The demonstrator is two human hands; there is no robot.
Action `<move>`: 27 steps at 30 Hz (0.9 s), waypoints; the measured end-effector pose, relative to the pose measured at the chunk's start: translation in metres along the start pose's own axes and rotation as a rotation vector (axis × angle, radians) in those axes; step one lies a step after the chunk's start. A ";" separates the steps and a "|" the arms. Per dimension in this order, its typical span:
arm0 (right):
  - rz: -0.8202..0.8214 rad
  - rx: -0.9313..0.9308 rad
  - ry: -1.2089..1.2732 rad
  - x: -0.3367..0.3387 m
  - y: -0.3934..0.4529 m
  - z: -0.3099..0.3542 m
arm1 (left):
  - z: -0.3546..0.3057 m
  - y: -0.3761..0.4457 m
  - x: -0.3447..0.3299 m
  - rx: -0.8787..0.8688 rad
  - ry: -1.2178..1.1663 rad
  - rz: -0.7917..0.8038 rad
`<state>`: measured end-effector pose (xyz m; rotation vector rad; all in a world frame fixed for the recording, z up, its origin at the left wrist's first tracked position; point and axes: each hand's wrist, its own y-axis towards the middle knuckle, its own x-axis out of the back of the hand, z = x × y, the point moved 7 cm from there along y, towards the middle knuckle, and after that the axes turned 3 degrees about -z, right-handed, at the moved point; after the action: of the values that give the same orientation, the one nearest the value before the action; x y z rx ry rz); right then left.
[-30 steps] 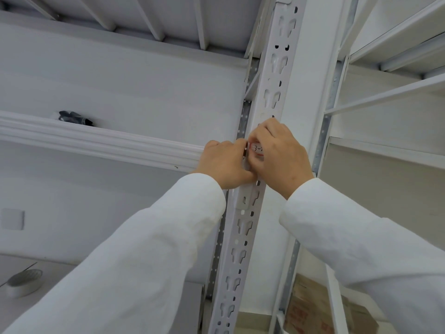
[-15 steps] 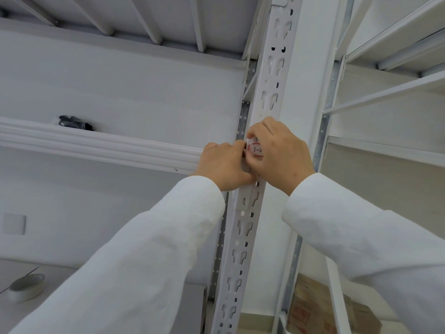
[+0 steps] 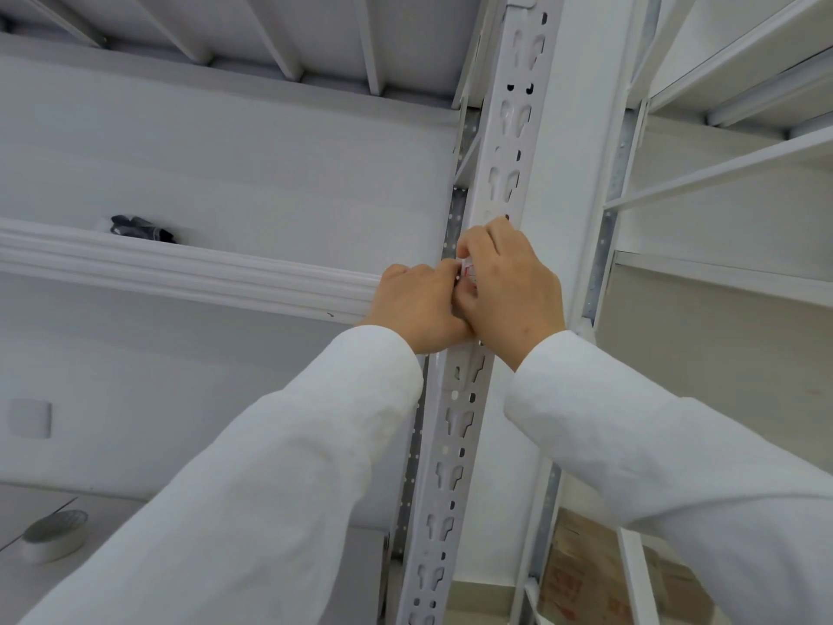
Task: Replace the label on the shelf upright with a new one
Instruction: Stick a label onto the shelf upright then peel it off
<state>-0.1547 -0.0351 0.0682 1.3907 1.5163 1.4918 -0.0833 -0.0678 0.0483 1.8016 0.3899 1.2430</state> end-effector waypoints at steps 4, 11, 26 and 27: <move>0.092 -0.089 0.037 0.002 0.004 -0.008 | 0.002 0.000 0.000 0.004 0.011 -0.017; 0.114 -0.044 0.182 0.005 -0.004 -0.020 | 0.004 0.000 -0.002 0.004 -0.012 -0.018; 0.147 0.001 0.037 -0.002 0.002 -0.010 | 0.002 -0.002 0.000 0.008 -0.025 -0.007; 0.144 0.002 0.035 -0.002 0.002 -0.009 | 0.002 -0.001 0.000 0.011 -0.024 -0.006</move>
<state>-0.1620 -0.0405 0.0715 1.5103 1.4650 1.6085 -0.0814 -0.0680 0.0468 1.8215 0.3887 1.2158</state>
